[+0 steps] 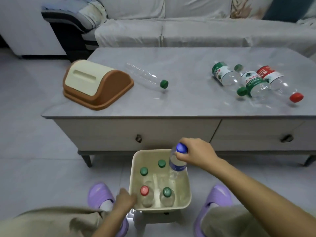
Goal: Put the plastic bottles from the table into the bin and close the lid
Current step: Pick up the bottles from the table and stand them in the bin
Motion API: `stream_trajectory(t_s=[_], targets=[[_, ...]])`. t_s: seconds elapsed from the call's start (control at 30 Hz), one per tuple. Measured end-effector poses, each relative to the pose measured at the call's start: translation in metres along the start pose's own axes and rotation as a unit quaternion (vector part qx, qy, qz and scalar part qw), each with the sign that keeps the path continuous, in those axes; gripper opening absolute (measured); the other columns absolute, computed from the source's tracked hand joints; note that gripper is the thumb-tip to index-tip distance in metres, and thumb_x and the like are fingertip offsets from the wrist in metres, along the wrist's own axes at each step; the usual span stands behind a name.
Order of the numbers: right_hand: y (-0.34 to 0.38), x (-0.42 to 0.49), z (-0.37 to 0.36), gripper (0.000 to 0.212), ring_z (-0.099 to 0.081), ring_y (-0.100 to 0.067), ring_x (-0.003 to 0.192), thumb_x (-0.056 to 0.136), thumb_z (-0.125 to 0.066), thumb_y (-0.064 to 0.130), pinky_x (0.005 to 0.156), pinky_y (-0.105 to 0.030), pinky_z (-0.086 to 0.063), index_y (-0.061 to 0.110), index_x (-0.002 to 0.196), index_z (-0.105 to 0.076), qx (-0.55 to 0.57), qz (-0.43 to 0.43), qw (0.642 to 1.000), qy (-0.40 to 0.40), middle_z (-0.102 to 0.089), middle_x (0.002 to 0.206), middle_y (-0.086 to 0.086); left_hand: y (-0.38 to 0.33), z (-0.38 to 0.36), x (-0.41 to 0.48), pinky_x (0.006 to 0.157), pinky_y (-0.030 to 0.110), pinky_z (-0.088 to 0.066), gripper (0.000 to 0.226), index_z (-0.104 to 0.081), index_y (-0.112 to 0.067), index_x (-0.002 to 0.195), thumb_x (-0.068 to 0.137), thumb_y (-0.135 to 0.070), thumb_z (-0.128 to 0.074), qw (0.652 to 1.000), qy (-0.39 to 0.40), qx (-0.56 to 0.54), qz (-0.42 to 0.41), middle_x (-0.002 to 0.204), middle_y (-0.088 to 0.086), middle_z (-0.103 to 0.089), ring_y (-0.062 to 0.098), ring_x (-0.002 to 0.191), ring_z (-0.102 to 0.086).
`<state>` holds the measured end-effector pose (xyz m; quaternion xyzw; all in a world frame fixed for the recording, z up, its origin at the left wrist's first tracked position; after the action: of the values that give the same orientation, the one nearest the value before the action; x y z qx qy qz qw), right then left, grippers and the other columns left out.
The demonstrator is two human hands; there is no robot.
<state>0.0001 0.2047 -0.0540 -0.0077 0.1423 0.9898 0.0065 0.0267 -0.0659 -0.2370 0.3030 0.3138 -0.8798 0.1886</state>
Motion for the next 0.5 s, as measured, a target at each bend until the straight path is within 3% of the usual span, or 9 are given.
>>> stream_trajectory(t_s=[0.1, 0.17, 0.27, 0.4, 0.5], targets=[[-0.016, 0.006, -0.050, 0.033, -0.062, -0.027, 0.093, 0.078, -0.056, 0.049, 0.065, -0.030, -0.042, 0.024, 0.099, -0.058, -0.008, -0.037, 0.998, 0.052, -0.069, 0.100, -0.002, 0.025, -0.024, 0.004, 0.061, 0.029, -0.040, 0.039, -0.050, -0.001, 0.110, 0.092, -0.035, -0.042, 0.997, 0.070, -0.039, 0.014, 0.105, 0.021, -0.065, 0.027, 0.080, -0.060], [-0.022, 0.007, -0.077, 0.032, -0.063, -0.027, 0.094, 0.078, -0.056, 0.047, 0.067, -0.031, -0.042, 0.024, 0.100, -0.059, -0.021, -0.049, 0.995, 0.081, -0.069, 0.102, -0.002, 0.022, -0.027, 0.002, 0.055, 0.024, -0.041, 0.032, -0.052, -0.006, 0.101, 0.094, -0.033, -0.037, 0.992, 0.094, -0.077, 0.021, 0.086, 0.014, -0.066, 0.023, 0.064, -0.060], [-0.024, 0.010, -0.110, 0.029, -0.063, -0.028, 0.098, 0.080, -0.056, 0.043, 0.074, -0.032, -0.040, 0.025, 0.102, -0.060, -0.069, -0.041, 0.991, 0.109, -0.069, 0.103, -0.004, 0.015, -0.029, -0.003, 0.052, 0.021, -0.044, 0.030, -0.056, -0.009, 0.100, 0.093, -0.029, -0.036, 0.981, 0.137, -0.133, 0.033, 0.081, 0.012, -0.072, 0.022, 0.060, -0.065], [-0.024, 0.007, -0.152, 0.028, -0.060, -0.027, 0.102, 0.085, -0.053, 0.036, 0.083, -0.035, -0.034, 0.024, 0.110, -0.057, -0.166, -0.008, 0.971, 0.174, -0.070, 0.105, -0.004, 0.010, -0.031, -0.009, 0.041, 0.016, -0.037, 0.036, -0.060, -0.008, 0.097, 0.076, -0.033, -0.044, 0.961, 0.187, -0.200, 0.035, 0.062, 0.007, -0.066, 0.018, 0.044, -0.057], [-0.023, 0.008, -0.159, 0.035, -0.060, -0.028, 0.099, 0.085, -0.052, 0.041, 0.084, -0.036, -0.033, 0.023, 0.114, -0.053, -0.156, 0.003, 0.971, 0.180, -0.069, 0.105, -0.005, 0.003, -0.034, -0.017, 0.036, 0.018, -0.040, 0.035, -0.064, 0.000, 0.092, 0.067, -0.024, -0.060, 0.943, 0.209, -0.258, 0.031, 0.066, 0.018, -0.064, 0.023, 0.043, -0.057]])
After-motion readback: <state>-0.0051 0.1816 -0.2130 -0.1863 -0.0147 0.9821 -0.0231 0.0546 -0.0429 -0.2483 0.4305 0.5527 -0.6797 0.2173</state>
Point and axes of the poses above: each hand's wrist, its own x-axis towards the middle knuckle, its own z-axis out of the back of the hand, y = z × x, the point moved 5 cm from there along x, towards the middle knuckle
